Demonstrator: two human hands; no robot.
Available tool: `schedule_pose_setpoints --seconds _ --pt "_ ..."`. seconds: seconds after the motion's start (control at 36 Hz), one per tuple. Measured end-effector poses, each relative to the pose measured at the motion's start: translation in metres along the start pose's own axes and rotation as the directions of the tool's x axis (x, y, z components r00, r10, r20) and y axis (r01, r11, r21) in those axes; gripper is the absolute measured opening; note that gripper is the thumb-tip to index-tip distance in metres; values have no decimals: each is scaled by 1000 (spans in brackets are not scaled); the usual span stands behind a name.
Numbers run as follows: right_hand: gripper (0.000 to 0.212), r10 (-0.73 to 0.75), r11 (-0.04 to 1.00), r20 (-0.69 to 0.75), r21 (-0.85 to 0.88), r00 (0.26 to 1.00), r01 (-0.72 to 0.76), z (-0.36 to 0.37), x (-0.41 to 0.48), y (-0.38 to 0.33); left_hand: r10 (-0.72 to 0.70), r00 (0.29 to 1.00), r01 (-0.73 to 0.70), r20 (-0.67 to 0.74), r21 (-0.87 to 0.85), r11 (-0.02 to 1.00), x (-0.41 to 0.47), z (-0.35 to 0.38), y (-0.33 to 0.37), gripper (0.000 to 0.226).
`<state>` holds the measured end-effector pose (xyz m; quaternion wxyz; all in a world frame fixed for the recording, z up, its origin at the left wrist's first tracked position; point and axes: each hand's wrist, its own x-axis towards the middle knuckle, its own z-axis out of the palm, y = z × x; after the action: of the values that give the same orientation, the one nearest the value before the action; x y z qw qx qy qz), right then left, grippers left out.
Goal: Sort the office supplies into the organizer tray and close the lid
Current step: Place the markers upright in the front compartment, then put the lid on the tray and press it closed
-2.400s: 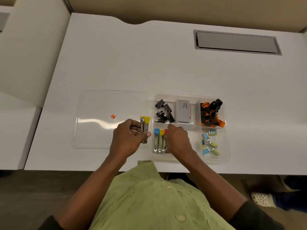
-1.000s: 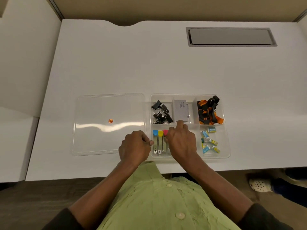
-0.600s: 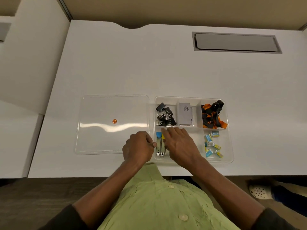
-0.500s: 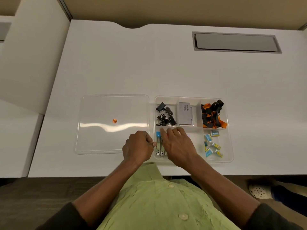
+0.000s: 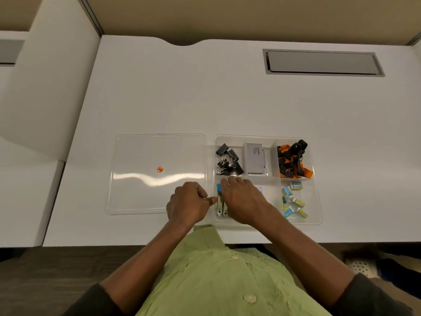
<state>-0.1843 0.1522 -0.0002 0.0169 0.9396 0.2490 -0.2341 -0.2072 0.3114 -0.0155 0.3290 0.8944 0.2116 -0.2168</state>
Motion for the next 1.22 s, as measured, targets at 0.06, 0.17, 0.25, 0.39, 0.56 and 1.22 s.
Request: schedule_pose_setpoints --seconds 0.06,0.17,0.25,0.39,0.56,1.22 --pt "49 11 1000 -69 12 998 -11 -7 -3 -2 -2 1000 1 -27 -13 1000 2 -8 -5 35" --pt "31 42 982 -201 187 979 -4 -29 -4 -13 -72 986 64 -150 -59 996 14 -39 -24 36" --pt "31 90 889 -262 457 961 42 -44 3 -31 -145 949 136 -279 -53 989 29 -69 -43 36" --pt "66 122 780 -107 625 987 -29 -51 35 -68 -214 886 218 -411 -39 975 48 -113 -75 36" --pt "111 237 835 147 475 960 -279 -36 77 -100 -246 901 266 -357 9 964 61 -128 -101 70" --pt "95 463 464 -61 867 884 -183 -26 98 -116 -419 783 363 -460 -209 908 68 -139 -125 93"
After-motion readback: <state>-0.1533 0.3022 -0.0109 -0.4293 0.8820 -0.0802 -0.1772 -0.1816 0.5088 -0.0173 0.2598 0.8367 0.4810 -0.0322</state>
